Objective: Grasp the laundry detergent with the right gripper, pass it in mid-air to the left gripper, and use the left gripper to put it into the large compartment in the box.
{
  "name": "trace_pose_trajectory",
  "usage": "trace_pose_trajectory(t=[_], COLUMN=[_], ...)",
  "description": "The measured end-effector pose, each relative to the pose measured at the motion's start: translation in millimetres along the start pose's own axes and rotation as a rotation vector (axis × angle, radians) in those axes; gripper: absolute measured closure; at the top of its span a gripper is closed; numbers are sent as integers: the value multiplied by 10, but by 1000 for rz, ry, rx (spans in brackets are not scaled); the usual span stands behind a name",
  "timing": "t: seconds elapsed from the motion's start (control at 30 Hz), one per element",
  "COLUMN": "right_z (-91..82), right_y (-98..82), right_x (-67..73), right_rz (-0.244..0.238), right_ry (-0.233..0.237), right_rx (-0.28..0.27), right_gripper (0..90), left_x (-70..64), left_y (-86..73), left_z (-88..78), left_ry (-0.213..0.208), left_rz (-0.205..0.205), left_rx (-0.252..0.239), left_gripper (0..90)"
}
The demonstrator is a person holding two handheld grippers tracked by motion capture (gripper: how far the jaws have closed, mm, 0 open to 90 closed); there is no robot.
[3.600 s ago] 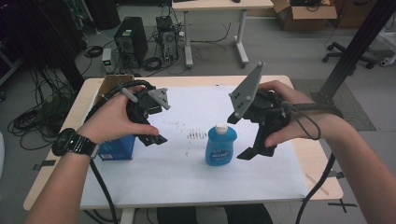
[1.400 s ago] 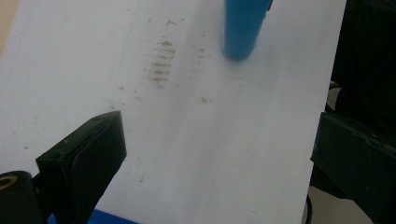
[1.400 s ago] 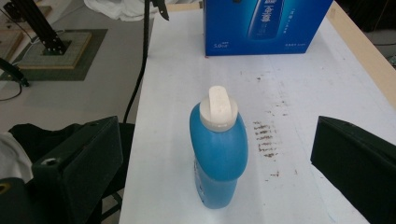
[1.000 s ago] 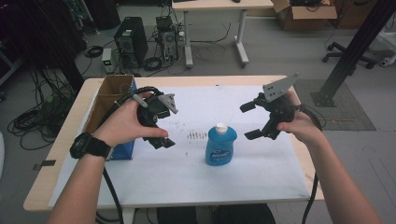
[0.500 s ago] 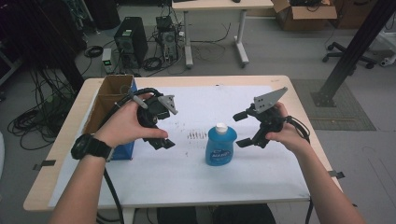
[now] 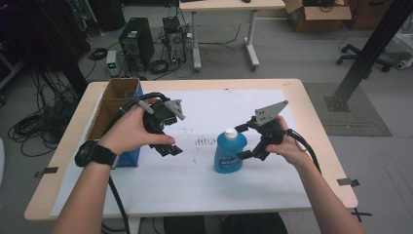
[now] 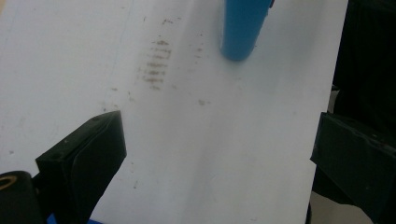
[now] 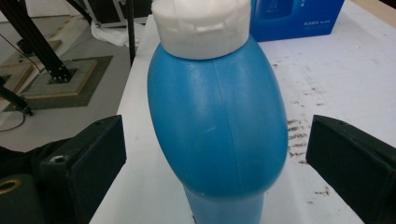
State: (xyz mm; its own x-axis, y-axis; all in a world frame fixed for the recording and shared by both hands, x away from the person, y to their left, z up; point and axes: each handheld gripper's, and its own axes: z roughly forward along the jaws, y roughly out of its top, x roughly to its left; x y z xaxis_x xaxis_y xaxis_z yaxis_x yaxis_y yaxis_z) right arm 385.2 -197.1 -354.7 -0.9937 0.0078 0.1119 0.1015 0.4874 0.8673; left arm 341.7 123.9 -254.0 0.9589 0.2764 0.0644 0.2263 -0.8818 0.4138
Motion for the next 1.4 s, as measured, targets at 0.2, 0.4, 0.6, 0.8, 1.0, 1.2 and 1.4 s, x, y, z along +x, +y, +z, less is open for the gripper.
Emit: trace_pose_trajectory(t=[0.2, 0.4, 0.6, 0.8, 1.0, 1.2, 1.4], right_z=[84, 152, 180, 217, 243, 247, 234], right_y=[-55, -75, -71, -72, -74, -79, -81], right_x=[-7, -3, 1, 10, 18, 21, 14], right_rz=[15, 13, 6, -4, -14, -18, -20], right_ry=[4, 1, -4, -4, -1, -5, -8], right_rx=[-24, -26, -24, -11, -1, 9, 2], right_gripper=[74, 101, 117, 146, 175, 188, 200], left_x=[1, -3, -2, 0, 0, -4, -12], left_y=[-9, -24, -31, -29, -20, -9, -5], left_z=[6, 11, -4, -2, 3, -13, -8], left_ry=[-4, -2, -1, -1, -2, 0, -1], left_rz=[3, 0, -1, -2, 1, 3, 5], left_rx=[-1, -3, -5, -5, -2, -6, -4], left_gripper=[34, 34, 34, 34, 34, 34, 34])
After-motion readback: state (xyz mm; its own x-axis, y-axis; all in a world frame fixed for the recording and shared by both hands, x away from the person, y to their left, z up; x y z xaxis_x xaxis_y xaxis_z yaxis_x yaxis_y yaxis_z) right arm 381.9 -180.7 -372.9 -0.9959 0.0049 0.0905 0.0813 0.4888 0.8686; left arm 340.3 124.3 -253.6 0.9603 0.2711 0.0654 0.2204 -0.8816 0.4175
